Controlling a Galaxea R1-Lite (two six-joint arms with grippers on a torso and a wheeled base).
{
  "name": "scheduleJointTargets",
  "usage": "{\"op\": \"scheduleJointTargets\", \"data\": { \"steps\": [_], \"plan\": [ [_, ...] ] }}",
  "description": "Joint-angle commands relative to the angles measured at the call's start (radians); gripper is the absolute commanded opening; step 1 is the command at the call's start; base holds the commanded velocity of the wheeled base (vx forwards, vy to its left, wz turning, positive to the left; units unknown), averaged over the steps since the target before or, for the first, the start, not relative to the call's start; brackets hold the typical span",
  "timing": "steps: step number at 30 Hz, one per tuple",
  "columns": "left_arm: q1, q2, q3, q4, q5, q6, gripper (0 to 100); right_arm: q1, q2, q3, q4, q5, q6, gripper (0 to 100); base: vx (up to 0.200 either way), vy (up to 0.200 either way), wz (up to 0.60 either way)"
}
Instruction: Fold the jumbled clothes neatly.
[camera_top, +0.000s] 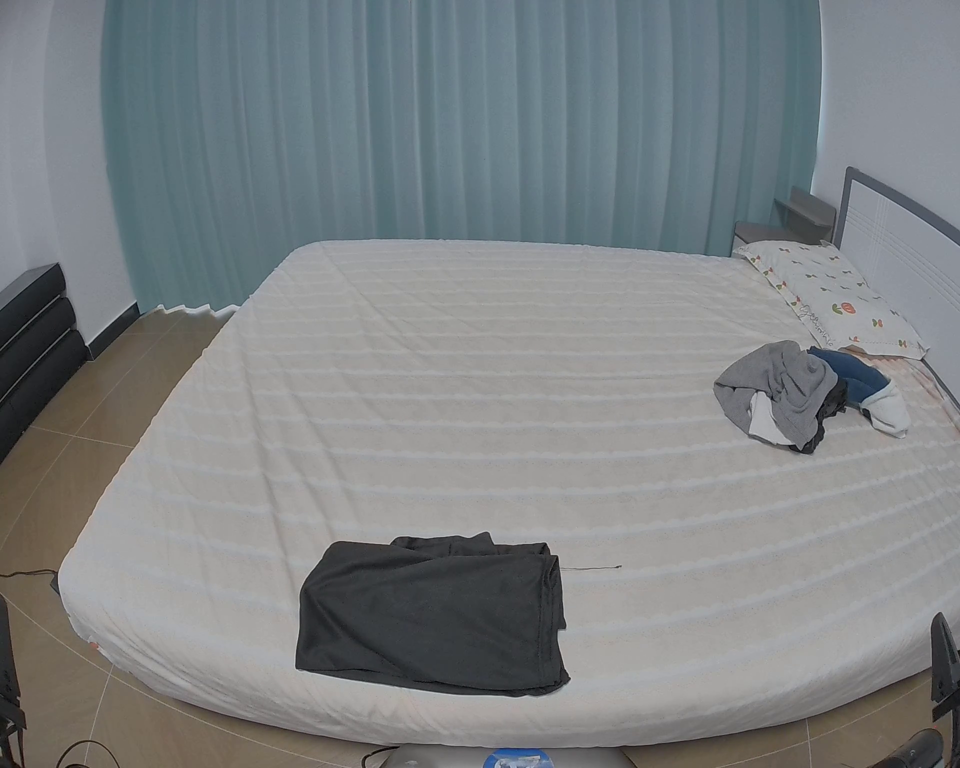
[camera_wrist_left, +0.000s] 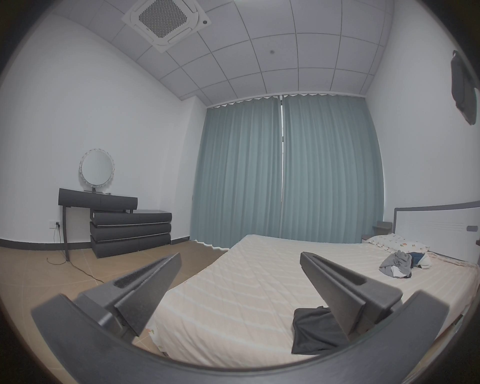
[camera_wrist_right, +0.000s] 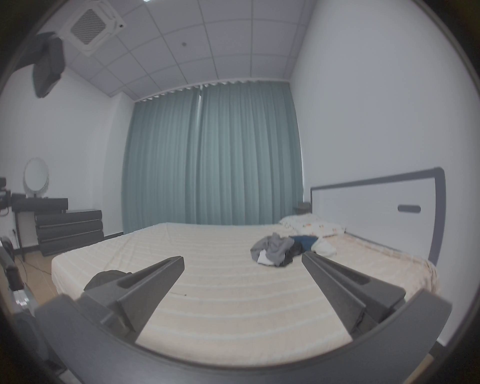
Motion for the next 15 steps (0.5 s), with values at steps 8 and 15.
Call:
{"op": "scheduleJointTargets", "data": {
  "steps": [8, 15],
  "plan": [
    [0.006, -0.031, 0.23, -0.297, -0.114, 0.033, 100, -0.003, -0.022, 0.069, 0.042, 0.027, -0.06, 100, 0.0, 0.0, 0.0],
    [0.006, -0.031, 0.225, -0.017, -0.24, 0.007, 100, -0.006, -0.022, 0.069, 0.07, 0.024, 0.012, 100, 0.0, 0.0, 0.0]
  ]
}}
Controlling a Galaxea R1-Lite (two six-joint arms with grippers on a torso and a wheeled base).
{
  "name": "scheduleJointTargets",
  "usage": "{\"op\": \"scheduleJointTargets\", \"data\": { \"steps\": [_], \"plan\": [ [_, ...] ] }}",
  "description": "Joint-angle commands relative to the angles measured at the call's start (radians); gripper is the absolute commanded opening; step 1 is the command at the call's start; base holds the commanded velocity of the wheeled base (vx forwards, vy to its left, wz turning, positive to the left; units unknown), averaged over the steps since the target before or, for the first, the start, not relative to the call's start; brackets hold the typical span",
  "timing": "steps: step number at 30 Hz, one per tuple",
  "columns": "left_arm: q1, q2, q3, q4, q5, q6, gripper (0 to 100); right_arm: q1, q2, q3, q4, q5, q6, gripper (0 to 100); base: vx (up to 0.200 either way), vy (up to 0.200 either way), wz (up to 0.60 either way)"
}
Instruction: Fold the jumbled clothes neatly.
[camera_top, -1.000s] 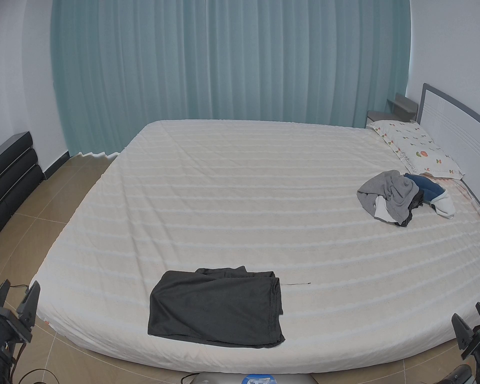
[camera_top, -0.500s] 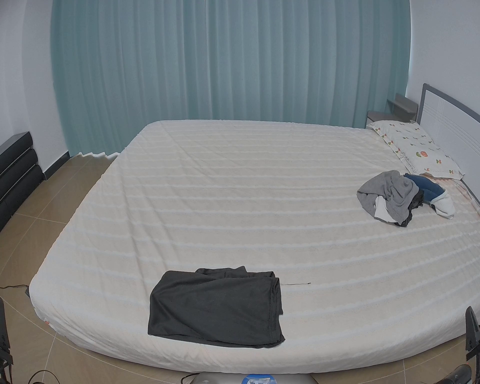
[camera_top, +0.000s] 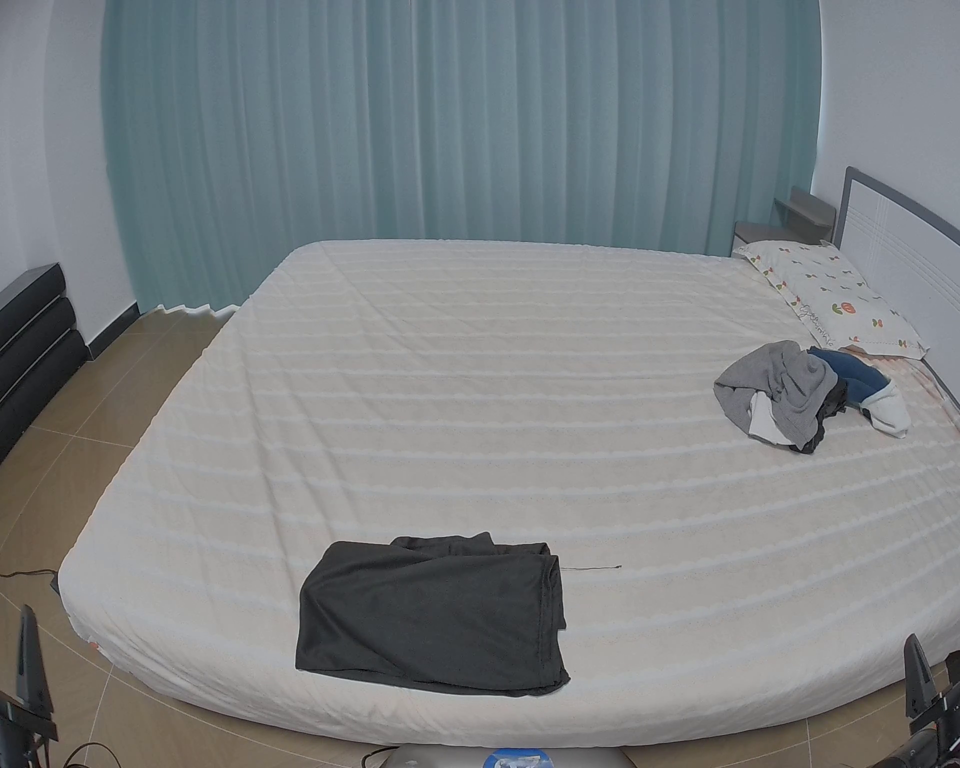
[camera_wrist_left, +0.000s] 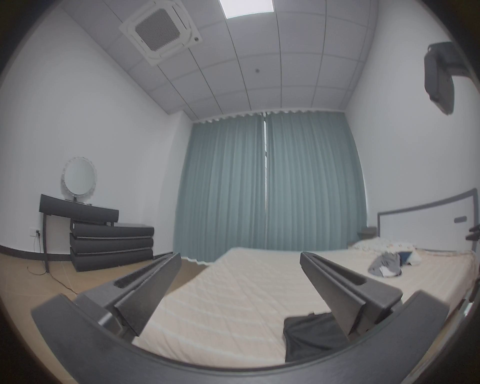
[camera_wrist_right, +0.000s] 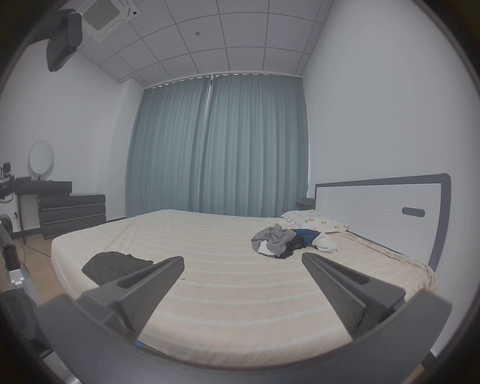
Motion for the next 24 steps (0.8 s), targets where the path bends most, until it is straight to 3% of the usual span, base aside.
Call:
{"op": "scheduleJointTargets", "data": {
  "steps": [1, 4, 8, 13, 16, 18, 24],
  "plan": [
    [0.0, -0.01, 0.016, 0.207, -0.094, -0.028, 100, -0.002, -0.012, 0.015, 0.029, 0.003, 0.046, 100, 0.0, 0.0, 0.0],
    [0.0, -0.01, 0.021, 0.169, -0.103, -0.038, 100, -0.002, -0.012, 0.004, 0.112, 0.02, 0.052, 100, 0.0, 0.0, 0.0],
    [0.0, -0.01, 0.021, 0.17, -0.122, -0.036, 100, -0.002, -0.012, 0.004, 0.11, 0.024, 0.037, 100, 0.0, 0.0, 0.0],
    [0.0, -0.01, 0.021, 0.172, -0.215, -0.033, 100, -0.002, -0.012, 0.007, 0.106, 0.03, 0.04, 100, 0.0, 0.0, 0.0],
    [0.0, -0.01, 0.019, 0.17, -0.198, -0.028, 100, -0.002, -0.012, 0.009, 0.101, 0.043, 0.038, 100, 0.0, 0.0, 0.0],
    [0.0, -0.01, 0.016, 0.253, -0.152, 0.033, 100, 0.001, -0.012, 0.009, 0.101, 0.044, 0.04, 100, 0.0, 0.0, 0.0],
    [0.0, -0.01, 0.019, 0.234, -0.143, 0.028, 100, 0.001, -0.012, 0.009, 0.101, 0.044, 0.041, 100, 0.0, 0.0, 0.0]
  ]
}}
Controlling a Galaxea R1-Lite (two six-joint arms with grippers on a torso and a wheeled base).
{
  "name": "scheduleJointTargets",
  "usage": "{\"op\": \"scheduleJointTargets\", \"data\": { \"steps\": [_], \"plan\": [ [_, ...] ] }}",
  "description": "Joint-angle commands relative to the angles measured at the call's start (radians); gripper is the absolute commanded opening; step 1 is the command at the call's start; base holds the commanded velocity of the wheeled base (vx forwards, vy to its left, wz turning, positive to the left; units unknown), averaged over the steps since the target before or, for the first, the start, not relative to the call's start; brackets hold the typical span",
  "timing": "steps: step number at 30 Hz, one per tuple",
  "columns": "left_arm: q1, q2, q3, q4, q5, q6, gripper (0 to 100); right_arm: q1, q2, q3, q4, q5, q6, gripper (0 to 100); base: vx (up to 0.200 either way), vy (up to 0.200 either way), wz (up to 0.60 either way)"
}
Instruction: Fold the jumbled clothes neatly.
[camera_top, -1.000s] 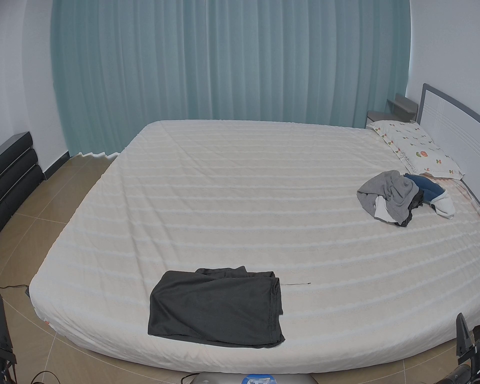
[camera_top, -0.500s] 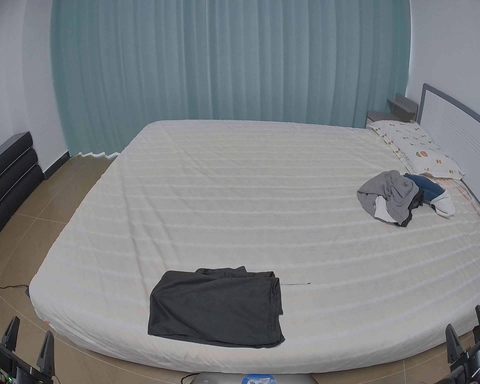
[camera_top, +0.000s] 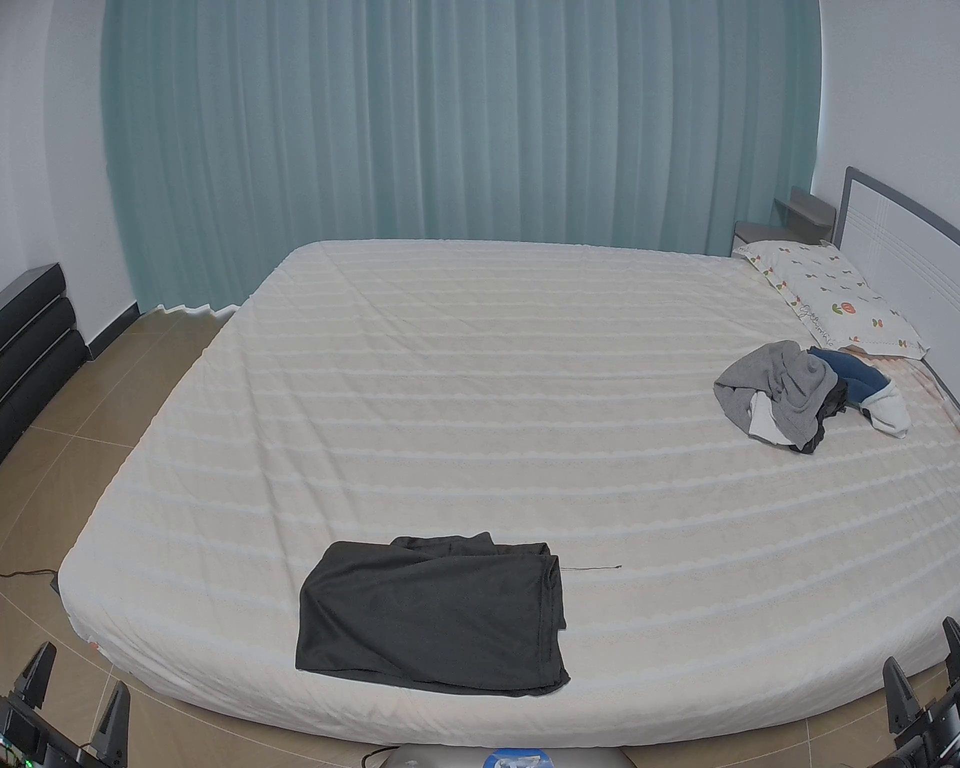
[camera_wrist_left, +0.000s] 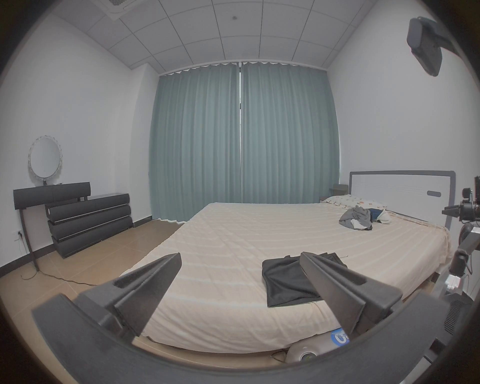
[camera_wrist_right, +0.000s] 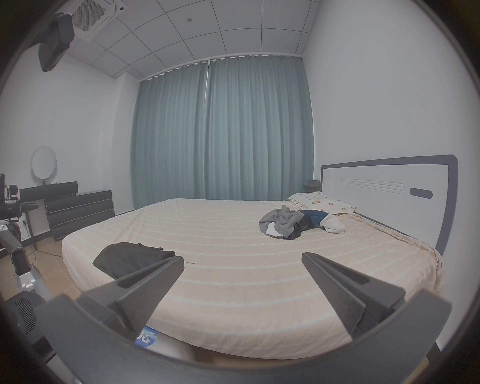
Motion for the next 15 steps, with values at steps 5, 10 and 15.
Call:
{"op": "scheduleJointTargets", "data": {
  "steps": [5, 10, 15],
  "plan": [
    [0.0, -0.01, 0.016, -0.02, 0.006, 0.008, 100, 0.001, -0.013, 0.008, -0.001, 0.001, 0.0, 100, 0.0, 0.0, 0.0],
    [0.0, -0.01, 0.015, -0.02, 0.008, 0.008, 100, 0.001, -0.013, 0.008, -0.001, 0.001, 0.003, 100, 0.0, 0.0, 0.0],
    [0.0, -0.01, 0.016, -0.02, 0.011, 0.008, 100, 0.001, -0.013, 0.008, -0.001, 0.001, 0.003, 100, 0.0, 0.0, 0.0]
  ]
}}
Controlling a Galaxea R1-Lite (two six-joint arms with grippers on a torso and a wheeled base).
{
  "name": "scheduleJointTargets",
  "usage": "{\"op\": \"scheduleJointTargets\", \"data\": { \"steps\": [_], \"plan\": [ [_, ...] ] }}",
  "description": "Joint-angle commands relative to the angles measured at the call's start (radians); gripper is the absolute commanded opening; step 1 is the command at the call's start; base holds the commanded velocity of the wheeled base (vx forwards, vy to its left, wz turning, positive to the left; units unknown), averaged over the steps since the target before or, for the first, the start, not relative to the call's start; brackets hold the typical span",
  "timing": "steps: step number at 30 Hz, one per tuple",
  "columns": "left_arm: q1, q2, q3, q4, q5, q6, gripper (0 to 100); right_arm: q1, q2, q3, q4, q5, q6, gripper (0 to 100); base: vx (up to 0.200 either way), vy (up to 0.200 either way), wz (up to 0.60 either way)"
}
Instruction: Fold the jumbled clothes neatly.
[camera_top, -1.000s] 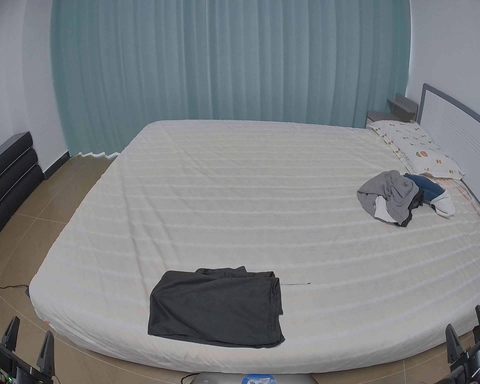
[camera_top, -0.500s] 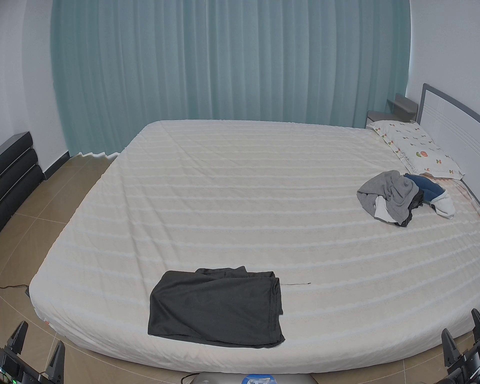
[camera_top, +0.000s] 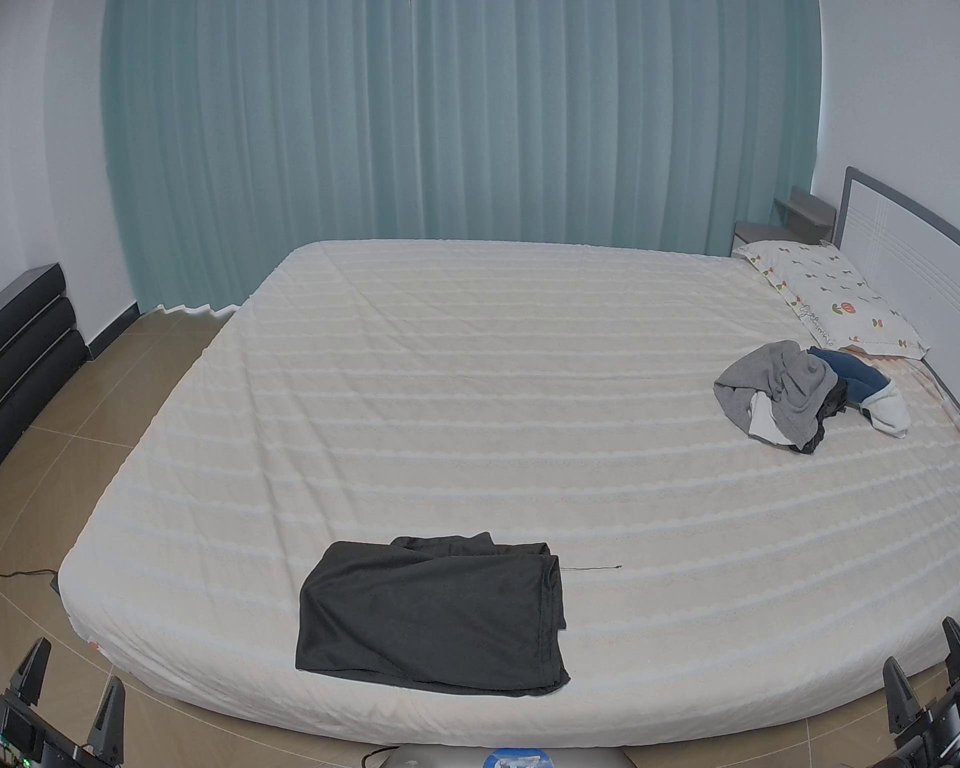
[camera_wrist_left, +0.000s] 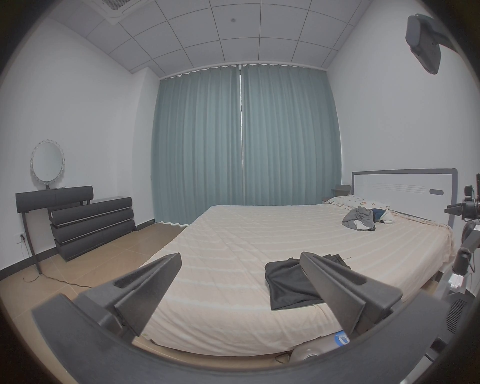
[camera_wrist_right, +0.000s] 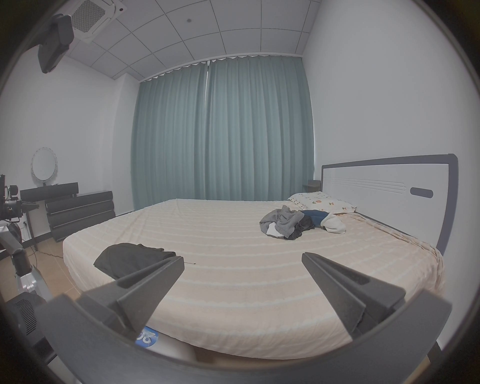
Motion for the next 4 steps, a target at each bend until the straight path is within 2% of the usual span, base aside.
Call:
{"op": "scheduleJointTargets", "data": {
  "steps": [1, 4],
  "plan": [
    [0.0, -0.011, 0.015, 0.0, 0.0, 0.0, 100, 0.0, -0.013, 0.008, 0.0, 0.0, -0.001, 100, 0.0, 0.0, 0.0],
    [0.0, -0.011, 0.015, 0.0, 0.0, 0.0, 100, 0.0, -0.013, 0.008, 0.0, 0.0, -0.001, 100, 0.0, 0.0, 0.0]
  ]
}}
